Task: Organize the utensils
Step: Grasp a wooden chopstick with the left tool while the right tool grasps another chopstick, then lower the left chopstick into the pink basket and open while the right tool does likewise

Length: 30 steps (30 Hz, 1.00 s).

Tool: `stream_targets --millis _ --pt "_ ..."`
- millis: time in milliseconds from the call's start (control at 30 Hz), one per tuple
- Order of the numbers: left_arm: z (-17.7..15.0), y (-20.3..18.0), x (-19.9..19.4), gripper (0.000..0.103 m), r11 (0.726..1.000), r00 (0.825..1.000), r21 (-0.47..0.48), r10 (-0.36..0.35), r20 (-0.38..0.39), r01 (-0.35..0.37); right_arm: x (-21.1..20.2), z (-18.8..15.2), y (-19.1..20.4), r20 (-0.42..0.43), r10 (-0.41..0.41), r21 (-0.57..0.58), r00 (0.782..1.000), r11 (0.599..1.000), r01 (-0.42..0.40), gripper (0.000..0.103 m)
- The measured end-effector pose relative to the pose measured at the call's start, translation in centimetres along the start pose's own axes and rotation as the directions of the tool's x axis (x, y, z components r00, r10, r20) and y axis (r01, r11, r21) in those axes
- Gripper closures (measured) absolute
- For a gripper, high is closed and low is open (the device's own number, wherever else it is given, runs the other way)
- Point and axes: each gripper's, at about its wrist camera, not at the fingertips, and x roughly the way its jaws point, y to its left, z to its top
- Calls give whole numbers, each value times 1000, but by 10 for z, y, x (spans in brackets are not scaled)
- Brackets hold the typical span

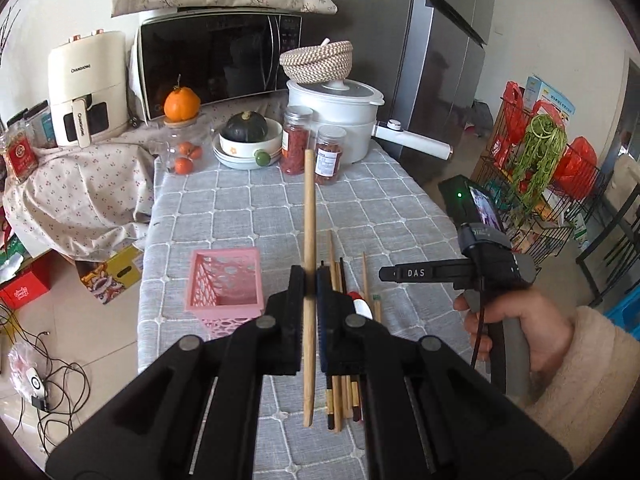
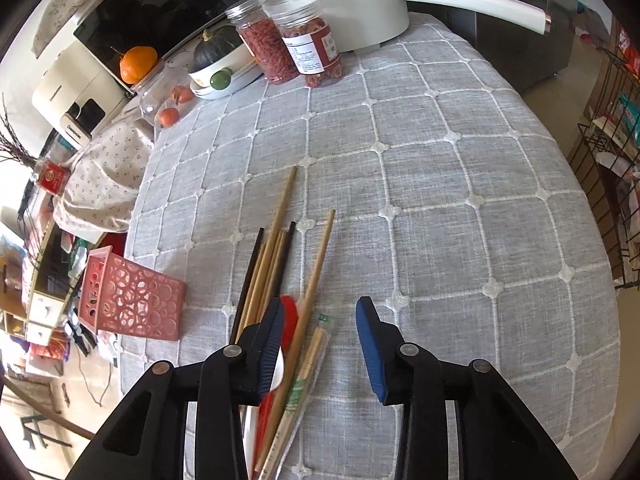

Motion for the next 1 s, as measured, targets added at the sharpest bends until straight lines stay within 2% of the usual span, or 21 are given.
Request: stream_targets --millis 100,300,467,567,600,733,867,1000 --pt "-3 12 2 96 1000 1000 -15 -17 4 18 14 5 6 -6 -1 -12 1000 1000 1 69" --pt "-12 29 3 96 999 1000 -39 -4 -7 4 45 10 7 -38 -39 25 999 999 40 70" --pt "-13 36 1 96 998 1000 -54 9 -1 -9 58 10 12 -29 -97 6 995 995 97 75" --pt "-13 39 2 96 997 1000 -71 8 1 -8 60 7 17 -22 -110 -29 994 994 110 93" --pt "-13 39 2 96 997 1000 -69 15 9 -14 59 6 16 -6 -112 -29 994 993 112 94" --pt "-9 46 -6 96 994 999 -105 14 50 -9 44 5 13 23 -89 -1 996 996 89 96" --pt "-3 50 -19 96 992 994 -126 16 106 -2 6 1 20 97 -61 -38 993 997 65 97" --pt "3 53 -35 96 989 979 -147 36 199 -6 -36 -6 31 175 -26 -71 984 997 39 97"
